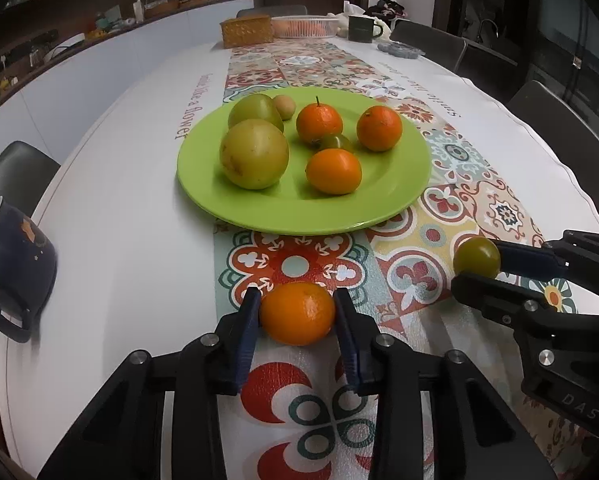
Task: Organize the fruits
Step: 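Grasp the small green fruit with the right tool while the left tool grasps the mandarin, then carry the mandarin and green fruit onto the green plate with both tools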
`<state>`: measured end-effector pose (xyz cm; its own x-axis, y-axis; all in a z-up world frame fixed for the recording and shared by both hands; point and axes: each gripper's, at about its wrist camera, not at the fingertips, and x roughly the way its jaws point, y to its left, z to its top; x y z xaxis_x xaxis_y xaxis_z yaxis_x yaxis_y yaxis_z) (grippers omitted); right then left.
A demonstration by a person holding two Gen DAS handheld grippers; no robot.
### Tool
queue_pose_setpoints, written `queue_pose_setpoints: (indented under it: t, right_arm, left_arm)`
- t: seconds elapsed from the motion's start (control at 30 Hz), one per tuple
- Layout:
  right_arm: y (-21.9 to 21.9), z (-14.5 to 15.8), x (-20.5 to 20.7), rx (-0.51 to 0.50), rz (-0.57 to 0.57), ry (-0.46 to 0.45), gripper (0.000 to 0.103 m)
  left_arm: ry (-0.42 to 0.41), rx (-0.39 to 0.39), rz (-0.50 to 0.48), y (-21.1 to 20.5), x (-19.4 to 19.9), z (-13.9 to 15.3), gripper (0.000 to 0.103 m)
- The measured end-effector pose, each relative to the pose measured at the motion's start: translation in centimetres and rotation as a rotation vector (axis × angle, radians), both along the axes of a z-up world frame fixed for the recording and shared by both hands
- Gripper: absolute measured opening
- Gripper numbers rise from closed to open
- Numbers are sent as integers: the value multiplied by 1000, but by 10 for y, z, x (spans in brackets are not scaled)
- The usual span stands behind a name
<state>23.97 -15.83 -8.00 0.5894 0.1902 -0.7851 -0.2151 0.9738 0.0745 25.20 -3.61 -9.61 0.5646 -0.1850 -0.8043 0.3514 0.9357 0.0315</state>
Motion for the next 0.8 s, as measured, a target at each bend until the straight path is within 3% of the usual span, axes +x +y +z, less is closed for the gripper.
queue_pose_setpoints:
  t: [0.43, 0.8]
  right_arm:
    - [-3, 13, -6, 9, 0, -26, 31]
    - [-7, 48, -11, 43, 16, -92, 31]
  left_arm:
    - [-5, 2, 34, 3, -11, 10, 36]
    - [-74, -30, 29, 1, -23, 52, 36]
